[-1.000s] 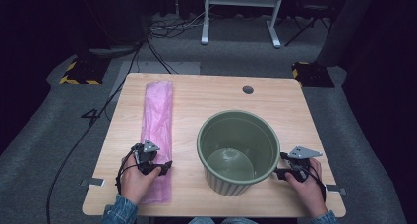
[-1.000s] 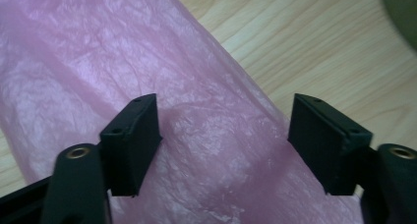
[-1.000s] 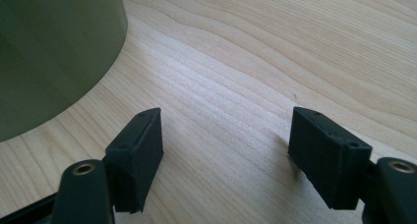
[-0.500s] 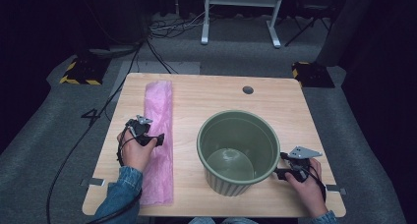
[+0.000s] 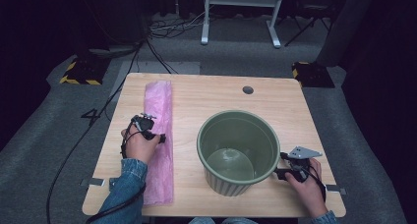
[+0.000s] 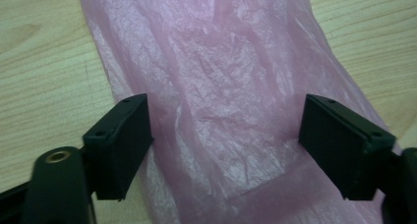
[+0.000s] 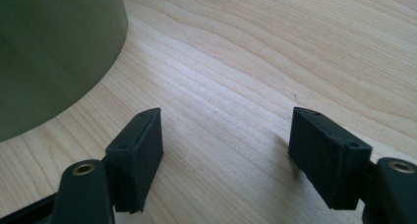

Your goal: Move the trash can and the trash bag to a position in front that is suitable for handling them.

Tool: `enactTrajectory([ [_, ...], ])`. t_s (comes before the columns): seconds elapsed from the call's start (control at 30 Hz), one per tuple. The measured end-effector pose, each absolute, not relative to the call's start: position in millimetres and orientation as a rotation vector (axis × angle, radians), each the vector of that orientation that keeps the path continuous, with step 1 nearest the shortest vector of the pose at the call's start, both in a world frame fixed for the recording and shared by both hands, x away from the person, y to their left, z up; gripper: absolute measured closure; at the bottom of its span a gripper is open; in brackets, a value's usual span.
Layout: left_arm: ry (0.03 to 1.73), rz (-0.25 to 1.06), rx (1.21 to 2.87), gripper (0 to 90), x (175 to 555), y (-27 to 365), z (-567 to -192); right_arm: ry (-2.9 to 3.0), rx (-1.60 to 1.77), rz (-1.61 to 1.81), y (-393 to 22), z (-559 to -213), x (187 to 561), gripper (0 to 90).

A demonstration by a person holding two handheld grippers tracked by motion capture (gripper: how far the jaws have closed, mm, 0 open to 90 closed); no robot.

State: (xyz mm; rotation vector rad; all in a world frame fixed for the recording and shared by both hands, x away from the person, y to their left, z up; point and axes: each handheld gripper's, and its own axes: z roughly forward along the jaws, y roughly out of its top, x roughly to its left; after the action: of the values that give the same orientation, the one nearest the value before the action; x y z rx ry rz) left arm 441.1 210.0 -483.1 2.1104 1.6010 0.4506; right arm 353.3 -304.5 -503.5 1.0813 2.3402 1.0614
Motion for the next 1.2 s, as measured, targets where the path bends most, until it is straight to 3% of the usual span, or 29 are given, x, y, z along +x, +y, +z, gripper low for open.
enactTrajectory([
  [0.1, 1.591, 0.433, 2.137, 40.5, 438.6, 206.2, -478.8, 2.349, 1.061, 1.066, -304.2, -503.5, 352.5, 30.9],
  [0.17, 1.581, 0.429, 2.143, 56.3, 437.4, 204.6, -477.6, 2.350, 1.063, 1.069, -304.2, -503.5, 352.7, 30.8],
  [0.2, 1.571, 0.430, 2.142, 56.3, 436.7, 204.1, -477.4, 2.350, 1.063, 1.069, -304.2, -503.5, 352.7, 30.8],
  [0.47, 1.501, 0.400, 2.140, 86.1, 434.5, 205.8, -478.8, 2.352, 1.065, 1.070, -304.4, -503.6, 353.0, 30.7],
  [0.73, 1.430, 0.289, 2.059, 89.8, 430.7, 213.6, -483.8, 2.353, 1.067, 1.071, -304.5, -503.5, 353.1, 30.6],
  [1.2, 1.179, 0.376, 1.919, 89.8, 410.0, 221.9, -454.6, 2.353, 1.067, 1.071, -304.5, -503.5, 353.1, 30.6],
])
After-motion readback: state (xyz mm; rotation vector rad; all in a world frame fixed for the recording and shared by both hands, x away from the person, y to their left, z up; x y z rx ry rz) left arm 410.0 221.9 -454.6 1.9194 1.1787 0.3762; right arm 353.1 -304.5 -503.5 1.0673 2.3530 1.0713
